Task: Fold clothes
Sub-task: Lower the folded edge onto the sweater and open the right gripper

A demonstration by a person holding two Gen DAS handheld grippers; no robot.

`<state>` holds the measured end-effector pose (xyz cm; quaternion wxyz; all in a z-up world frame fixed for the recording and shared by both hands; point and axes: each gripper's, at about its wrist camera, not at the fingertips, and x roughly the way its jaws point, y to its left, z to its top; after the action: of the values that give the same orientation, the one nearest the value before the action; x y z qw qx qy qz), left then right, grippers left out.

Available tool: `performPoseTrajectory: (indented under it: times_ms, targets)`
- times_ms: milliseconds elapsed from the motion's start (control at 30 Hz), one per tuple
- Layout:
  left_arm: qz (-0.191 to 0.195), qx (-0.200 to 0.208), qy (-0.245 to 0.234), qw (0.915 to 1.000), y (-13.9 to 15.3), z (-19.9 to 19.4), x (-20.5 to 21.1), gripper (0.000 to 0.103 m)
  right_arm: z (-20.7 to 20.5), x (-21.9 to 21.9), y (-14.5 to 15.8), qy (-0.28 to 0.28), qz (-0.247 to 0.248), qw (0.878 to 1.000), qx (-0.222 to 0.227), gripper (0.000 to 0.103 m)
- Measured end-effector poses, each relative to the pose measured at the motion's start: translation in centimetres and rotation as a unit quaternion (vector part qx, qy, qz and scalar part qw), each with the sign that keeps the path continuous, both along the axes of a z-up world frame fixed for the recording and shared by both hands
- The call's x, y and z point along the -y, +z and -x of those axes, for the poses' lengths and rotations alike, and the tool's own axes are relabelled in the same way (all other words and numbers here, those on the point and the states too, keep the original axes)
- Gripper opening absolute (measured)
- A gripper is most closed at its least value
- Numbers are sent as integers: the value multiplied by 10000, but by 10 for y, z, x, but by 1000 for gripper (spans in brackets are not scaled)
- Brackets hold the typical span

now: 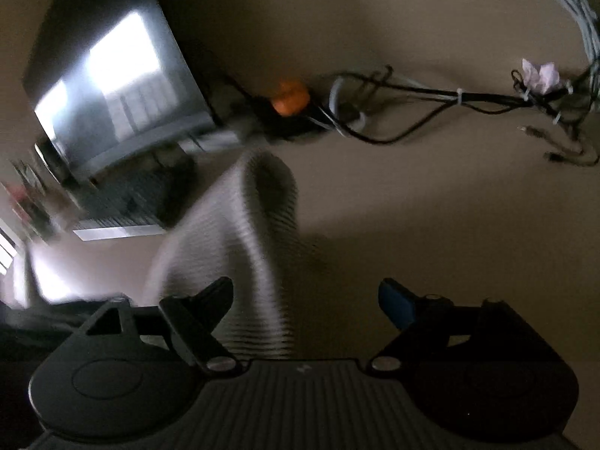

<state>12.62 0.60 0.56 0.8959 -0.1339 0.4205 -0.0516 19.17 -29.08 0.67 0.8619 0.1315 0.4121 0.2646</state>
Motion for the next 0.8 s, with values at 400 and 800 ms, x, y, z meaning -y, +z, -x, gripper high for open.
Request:
performPoseTrajectory:
  times_ms: [400, 800]
  targets:
    - [1955, -89, -163, 9805, -14, 10, -28, 96, 19, -11, -24, 268, -1680, 9759, -1366, 57]
    - [1225, -210, 0, 9922, -15, 12, -38, 96, 29, -34, -48, 417, -1548, 9661, -2024, 55]
